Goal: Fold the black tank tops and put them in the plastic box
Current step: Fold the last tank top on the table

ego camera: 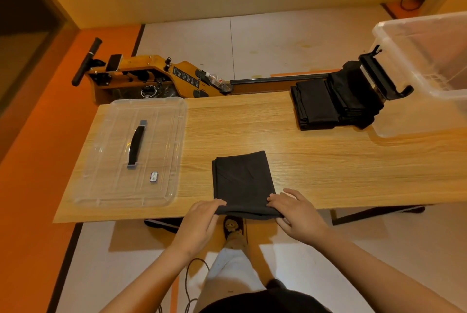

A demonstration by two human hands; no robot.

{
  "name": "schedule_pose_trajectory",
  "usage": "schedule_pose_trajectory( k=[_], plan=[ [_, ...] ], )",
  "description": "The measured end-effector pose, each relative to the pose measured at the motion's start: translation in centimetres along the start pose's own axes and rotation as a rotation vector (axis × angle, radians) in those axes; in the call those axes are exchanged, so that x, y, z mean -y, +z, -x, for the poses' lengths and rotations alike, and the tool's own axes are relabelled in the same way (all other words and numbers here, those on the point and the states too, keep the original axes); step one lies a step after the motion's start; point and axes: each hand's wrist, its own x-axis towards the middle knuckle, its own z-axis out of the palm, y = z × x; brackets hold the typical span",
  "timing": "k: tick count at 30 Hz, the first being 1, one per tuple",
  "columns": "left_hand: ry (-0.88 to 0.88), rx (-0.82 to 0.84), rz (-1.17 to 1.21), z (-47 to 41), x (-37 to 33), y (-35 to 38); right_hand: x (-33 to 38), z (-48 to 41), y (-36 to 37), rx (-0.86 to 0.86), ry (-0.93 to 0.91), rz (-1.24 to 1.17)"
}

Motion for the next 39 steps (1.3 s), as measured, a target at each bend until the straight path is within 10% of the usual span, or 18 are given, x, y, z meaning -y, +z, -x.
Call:
schedule_pose_trajectory(
  k=[10, 26, 33, 39],
  plan=[
    [-0.328, 0.039, 0.606, -7.4, 1.1, -3.0, -2.0, -8.5, -3.4, 0.092, 0.487, -0.585],
    [-0.535, 0.066, -0.162, -13.5, 1.9, -1.3, -0.9, -14.4, -0.4, 0.212, 0.878, -0.083],
    [-0.234, -0.174, -0.379, -14.0, 1.3, -2.3, -1.8, -12.8, -0.3, -0.3, 0.579, 0.016],
    [0.112, 0.07, -0.424, -13.4, 0.8, 0.8, -0.3, -11.7, 2.2, -0.068, 0.177, 0.017]
  ],
)
